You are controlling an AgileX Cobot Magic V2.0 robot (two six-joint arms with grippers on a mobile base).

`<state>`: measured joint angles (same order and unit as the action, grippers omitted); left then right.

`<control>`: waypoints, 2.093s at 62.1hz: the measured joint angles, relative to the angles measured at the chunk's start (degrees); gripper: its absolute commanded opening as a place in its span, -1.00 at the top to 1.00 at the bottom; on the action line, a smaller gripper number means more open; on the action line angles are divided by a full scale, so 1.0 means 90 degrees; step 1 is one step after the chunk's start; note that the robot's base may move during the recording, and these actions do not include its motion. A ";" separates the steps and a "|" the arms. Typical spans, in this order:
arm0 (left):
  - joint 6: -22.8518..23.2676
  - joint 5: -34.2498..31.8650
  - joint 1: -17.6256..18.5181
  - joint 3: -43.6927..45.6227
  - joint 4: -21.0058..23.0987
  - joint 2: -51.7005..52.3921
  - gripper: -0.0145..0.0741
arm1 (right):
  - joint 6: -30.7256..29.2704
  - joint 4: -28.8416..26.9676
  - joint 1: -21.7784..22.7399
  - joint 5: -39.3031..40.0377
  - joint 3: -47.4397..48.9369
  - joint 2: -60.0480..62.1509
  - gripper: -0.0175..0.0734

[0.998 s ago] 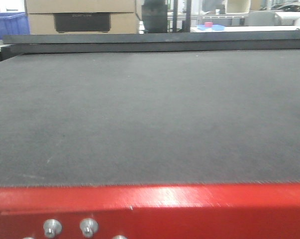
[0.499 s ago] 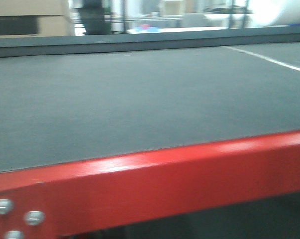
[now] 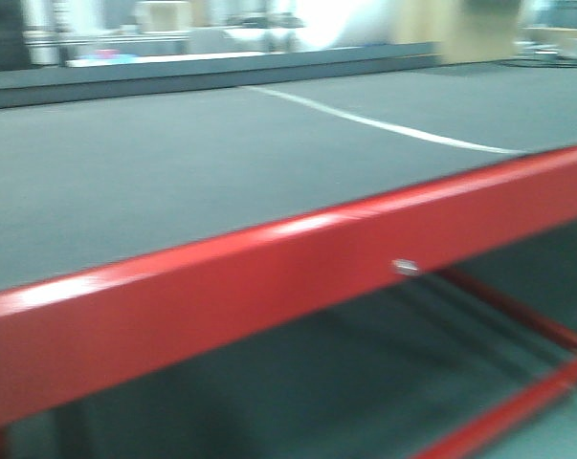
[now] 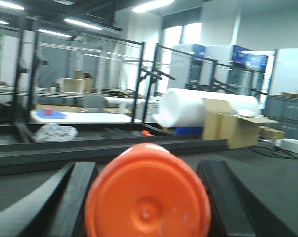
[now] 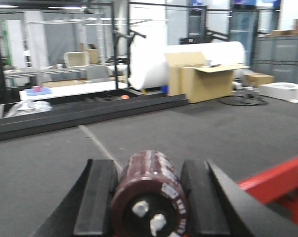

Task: Place cylindrical capacitor in blue bin on shelf
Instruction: 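Drive the base away from the table toward the shelves, then drive the base up to the steel shelf of blue bins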

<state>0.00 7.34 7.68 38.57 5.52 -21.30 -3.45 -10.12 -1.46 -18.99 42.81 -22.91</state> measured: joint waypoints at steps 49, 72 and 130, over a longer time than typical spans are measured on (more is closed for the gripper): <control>0.0000 0.0000 0.0000 0.0000 0.0000 0.0000 0.92 | 0.0000 0.0000 0.0000 0.0000 0.0000 0.0000 0.98; 0.0000 0.0000 0.0000 0.0000 0.0000 0.0000 0.92 | 0.0000 0.0000 0.0000 0.0000 0.0000 0.0028 0.98; 0.0000 0.0000 0.0000 0.0000 0.0011 0.0000 0.92 | 0.0000 0.0000 0.0000 0.0000 0.0000 0.0028 0.98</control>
<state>0.00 7.34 7.68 38.57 5.62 -21.30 -3.45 -10.12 -1.46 -18.99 42.81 -22.66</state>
